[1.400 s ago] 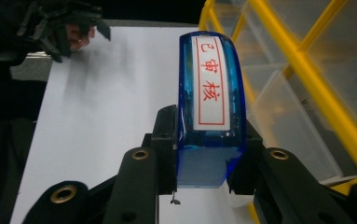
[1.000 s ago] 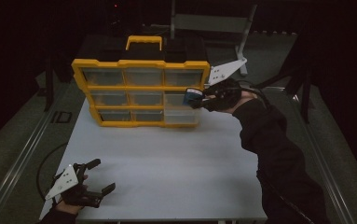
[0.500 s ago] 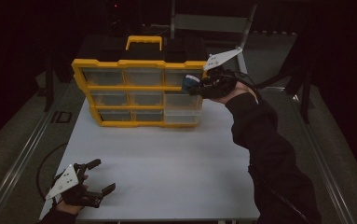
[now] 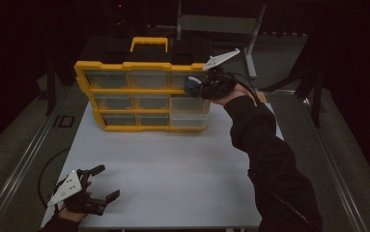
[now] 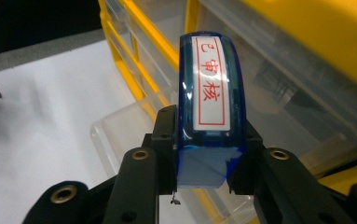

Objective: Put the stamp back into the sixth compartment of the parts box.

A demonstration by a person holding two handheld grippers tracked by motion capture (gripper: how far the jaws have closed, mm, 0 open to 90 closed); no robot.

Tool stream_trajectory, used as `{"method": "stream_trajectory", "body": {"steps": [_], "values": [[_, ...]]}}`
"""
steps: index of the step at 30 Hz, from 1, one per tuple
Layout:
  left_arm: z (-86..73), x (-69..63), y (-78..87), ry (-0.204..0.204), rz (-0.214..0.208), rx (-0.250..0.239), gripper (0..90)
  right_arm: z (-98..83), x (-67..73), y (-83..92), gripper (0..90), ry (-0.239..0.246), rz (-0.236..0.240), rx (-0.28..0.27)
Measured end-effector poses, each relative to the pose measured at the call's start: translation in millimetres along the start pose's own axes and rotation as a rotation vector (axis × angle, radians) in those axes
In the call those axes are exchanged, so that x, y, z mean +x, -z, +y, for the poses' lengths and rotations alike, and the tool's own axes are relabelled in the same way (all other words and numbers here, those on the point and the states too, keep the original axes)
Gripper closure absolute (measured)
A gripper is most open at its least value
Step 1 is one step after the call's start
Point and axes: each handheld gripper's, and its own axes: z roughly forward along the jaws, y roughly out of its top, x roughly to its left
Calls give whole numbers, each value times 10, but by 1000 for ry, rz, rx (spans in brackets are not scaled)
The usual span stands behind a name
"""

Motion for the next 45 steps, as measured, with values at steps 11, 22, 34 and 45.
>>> {"method": "stream_trajectory", "body": {"steps": [11, 22, 34, 45], "values": [[-7, 0, -8, 7, -2, 2, 5, -160, -38, -192, 694, -31, 57, 48], [-11, 2, -9, 9, -2, 2, 5, -275, -43, -328, 693, -51, 83, 122], [-12, 8, -8, 12, -2, 1, 5, -283, -50, -336, 630, -69, 97, 147], [-11, 7, -10, 10, 0, 6, 4, -231, -14, -191, 320, -89, 95, 102]]}}
